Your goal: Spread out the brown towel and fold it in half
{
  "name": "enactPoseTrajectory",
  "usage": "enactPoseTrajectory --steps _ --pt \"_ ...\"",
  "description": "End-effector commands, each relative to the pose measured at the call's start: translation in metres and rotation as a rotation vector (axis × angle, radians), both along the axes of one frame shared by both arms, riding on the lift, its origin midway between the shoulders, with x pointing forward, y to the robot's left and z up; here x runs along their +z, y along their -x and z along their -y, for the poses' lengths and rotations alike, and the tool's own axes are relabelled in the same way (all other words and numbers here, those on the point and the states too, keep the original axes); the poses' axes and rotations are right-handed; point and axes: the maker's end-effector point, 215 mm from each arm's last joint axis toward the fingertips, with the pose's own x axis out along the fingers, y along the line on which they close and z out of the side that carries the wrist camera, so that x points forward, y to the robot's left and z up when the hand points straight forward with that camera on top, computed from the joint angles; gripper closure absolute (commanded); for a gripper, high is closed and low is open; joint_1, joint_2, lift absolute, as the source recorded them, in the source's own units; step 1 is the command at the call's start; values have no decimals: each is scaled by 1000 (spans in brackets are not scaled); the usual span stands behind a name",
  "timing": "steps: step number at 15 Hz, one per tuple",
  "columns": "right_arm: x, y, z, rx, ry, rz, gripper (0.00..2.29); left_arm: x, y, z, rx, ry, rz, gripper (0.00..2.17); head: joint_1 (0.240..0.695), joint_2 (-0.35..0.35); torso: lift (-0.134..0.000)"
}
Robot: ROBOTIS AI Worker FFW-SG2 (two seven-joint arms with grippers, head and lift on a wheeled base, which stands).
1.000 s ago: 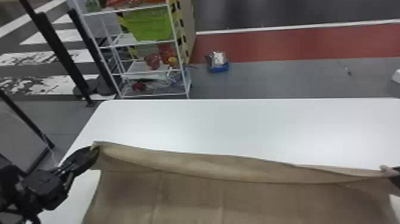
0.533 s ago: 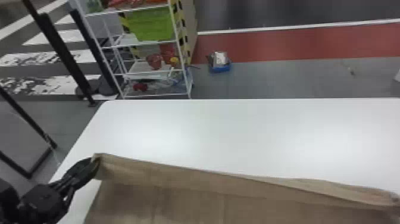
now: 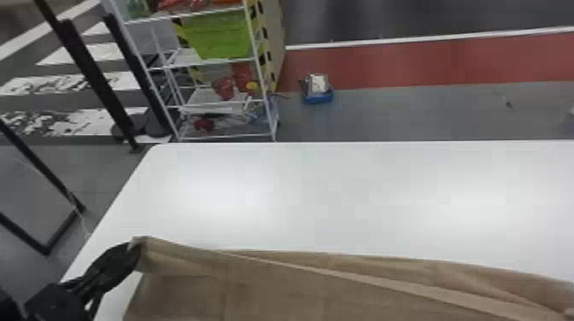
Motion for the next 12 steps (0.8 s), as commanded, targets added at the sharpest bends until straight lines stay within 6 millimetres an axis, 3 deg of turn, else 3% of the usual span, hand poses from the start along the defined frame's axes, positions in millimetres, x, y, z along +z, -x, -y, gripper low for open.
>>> enactPoseTrajectory --steps 1,3,5,9,12 --pt "-7 5 -5 11 3 -19 1669 -7 8 -1 -1 -10 -5 1085 695 221 -124" --pt "-17 9 -8 19 22 -43 1669 -12 16 2 -10 -27 4 1028 695 231 -124" --pt "-30 14 -8 21 33 -81 1666 -8 23 12 -30 -50 38 792 695 240 -124" --pt "-40 17 2 5 71 -114 1669 -6 27 16 -19 -53 76 792 695 225 -124" --pt "-38 18 10 5 78 -117 1669 -3 45 -25 47 -72 62 795 695 215 -124"
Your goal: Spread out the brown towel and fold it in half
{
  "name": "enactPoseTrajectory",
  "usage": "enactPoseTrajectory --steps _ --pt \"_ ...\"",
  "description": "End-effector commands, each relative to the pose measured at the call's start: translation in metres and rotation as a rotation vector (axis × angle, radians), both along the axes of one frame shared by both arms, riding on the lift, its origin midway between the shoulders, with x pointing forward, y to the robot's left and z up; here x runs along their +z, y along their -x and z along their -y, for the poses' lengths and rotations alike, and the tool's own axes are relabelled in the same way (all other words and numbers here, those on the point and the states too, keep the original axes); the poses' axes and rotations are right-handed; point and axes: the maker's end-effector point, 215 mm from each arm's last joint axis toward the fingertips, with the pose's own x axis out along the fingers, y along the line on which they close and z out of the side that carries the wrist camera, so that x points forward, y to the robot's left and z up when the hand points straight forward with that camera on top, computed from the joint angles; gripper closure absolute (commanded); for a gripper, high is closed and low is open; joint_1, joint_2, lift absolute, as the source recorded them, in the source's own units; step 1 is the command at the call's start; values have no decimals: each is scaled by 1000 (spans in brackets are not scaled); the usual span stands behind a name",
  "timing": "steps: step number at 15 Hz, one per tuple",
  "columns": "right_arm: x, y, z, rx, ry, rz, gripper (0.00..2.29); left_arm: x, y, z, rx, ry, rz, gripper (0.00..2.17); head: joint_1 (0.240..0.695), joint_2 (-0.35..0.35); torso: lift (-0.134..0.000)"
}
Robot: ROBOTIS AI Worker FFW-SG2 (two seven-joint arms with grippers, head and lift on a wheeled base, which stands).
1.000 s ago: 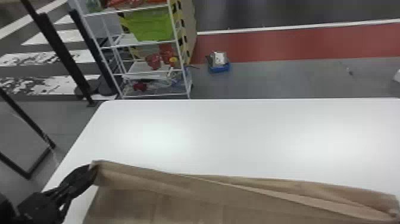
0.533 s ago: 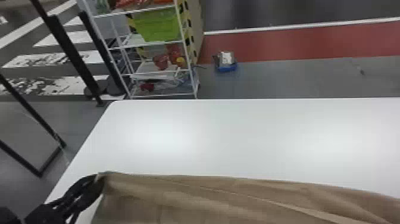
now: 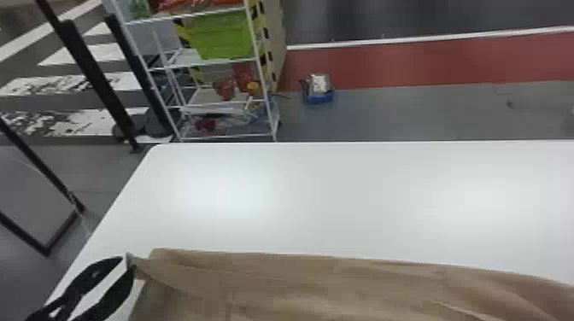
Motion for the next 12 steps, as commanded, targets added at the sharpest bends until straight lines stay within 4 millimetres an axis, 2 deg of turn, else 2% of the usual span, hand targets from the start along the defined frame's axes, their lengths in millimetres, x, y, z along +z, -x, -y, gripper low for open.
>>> enactPoseTrajectory --steps 1,3,5,7,8,9,10,11,12 --pt "1 0 4 2 2 1 1669 -2 18 -40 65 -10 -18 795 695 226 -124" --pt "2 0 3 7 1 9 1669 -11 29 -62 101 -1 -42 795 695 277 -124" --pt "6 -4 1 6 -3 21 1663 -17 32 -67 115 10 -48 795 695 326 -124" --pt "12 -8 1 3 -10 41 1406 -13 32 -78 162 32 -26 792 695 350 -124" --pt "15 -9 4 -4 -9 47 1372 -21 34 -93 221 103 -62 792 695 350 -124" --pt "19 -11 5 -10 -17 60 971 -36 35 -103 271 202 -141 691 695 350 -124" --pt "29 -13 7 -6 -31 97 316 -45 34 -107 309 278 -218 468 695 350 -124" --pt "37 -13 11 -18 -56 108 -1 -43 34 -105 322 313 -236 458 695 350 -124" --pt "48 -14 17 -28 -82 121 -2 -41 33 -103 333 357 -247 458 695 350 -124"
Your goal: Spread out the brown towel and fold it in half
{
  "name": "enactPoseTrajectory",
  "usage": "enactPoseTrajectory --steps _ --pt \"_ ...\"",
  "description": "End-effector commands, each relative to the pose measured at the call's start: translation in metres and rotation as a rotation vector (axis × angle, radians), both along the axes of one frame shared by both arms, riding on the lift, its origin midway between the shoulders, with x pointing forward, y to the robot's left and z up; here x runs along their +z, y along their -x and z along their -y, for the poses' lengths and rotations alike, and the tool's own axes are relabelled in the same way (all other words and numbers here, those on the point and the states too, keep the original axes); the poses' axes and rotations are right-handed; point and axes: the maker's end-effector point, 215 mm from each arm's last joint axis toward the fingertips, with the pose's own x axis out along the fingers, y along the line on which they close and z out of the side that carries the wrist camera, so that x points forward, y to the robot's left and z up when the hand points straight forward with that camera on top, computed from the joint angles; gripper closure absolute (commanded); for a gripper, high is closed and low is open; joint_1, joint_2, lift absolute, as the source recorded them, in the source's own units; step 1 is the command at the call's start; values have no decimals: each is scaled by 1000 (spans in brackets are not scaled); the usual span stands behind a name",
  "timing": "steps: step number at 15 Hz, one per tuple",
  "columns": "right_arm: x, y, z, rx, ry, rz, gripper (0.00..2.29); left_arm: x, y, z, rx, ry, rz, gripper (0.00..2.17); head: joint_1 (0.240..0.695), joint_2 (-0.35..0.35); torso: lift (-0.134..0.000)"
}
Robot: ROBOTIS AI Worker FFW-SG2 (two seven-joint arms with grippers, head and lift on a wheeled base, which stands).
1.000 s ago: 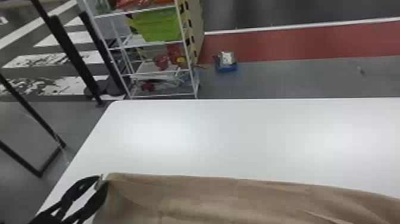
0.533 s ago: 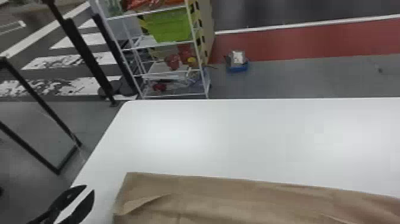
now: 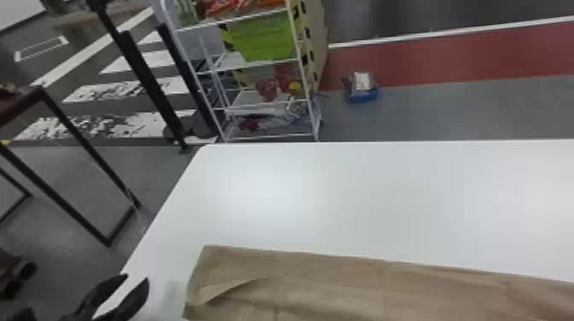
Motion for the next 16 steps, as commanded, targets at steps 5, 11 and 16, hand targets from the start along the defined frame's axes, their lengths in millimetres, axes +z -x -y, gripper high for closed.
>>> enactPoseTrajectory --steps 5,11,16 --pt "71 -4 45 -67 -133 108 87 0 -12 10 46 164 -66 63 695 350 -124" --pt "58 -10 9 -122 -332 -46 191 -1 -23 25 110 332 -155 76 695 292 -124" --pt "52 -51 -124 79 -387 48 444 -5 -38 23 118 337 -187 90 695 350 -124"
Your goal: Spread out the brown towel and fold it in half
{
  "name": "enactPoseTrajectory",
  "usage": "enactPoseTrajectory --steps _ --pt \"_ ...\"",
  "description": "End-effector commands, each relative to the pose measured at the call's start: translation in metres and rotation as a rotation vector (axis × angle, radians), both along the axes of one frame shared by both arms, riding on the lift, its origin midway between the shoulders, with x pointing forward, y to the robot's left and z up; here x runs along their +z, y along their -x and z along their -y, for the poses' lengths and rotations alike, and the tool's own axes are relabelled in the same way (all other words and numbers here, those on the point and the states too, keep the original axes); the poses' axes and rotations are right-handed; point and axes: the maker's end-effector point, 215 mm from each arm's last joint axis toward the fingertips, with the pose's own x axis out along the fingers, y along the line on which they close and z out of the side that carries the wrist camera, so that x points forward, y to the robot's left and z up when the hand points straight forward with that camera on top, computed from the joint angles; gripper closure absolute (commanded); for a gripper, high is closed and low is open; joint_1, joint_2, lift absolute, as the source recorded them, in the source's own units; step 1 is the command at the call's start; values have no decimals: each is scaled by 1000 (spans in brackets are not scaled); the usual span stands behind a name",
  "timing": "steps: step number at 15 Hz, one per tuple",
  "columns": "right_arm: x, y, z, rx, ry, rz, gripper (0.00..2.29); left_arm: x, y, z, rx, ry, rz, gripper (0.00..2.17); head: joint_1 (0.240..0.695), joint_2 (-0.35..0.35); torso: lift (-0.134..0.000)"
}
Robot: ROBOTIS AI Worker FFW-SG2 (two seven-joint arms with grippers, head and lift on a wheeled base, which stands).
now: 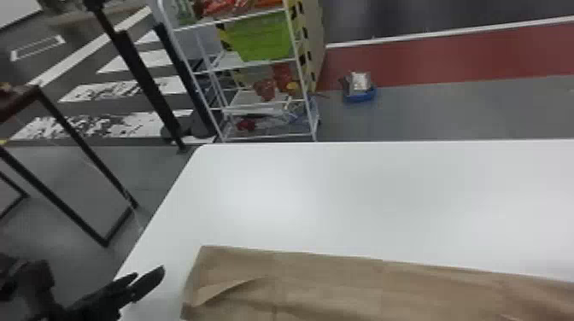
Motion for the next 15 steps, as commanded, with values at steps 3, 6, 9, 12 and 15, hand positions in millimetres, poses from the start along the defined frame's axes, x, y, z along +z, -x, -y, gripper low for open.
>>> enactPoseTrajectory --steps 3,6,9,12,15 --pt "-1 -19 -100 150 7 126 441 -21 4 16 -21 67 -118 87 695 350 -124" --pt "-4 -26 -102 170 49 139 431 -22 6 32 -34 135 -197 100 695 350 -124" --pt "-12 -26 -95 175 80 151 431 -19 -3 43 -49 160 -199 157 695 350 -124" --pt "-26 -11 -127 292 99 137 434 -24 -11 59 -86 164 -219 211 695 350 -124" --pt "-41 9 -154 401 121 79 589 -22 -11 61 -82 173 -231 211 695 350 -124"
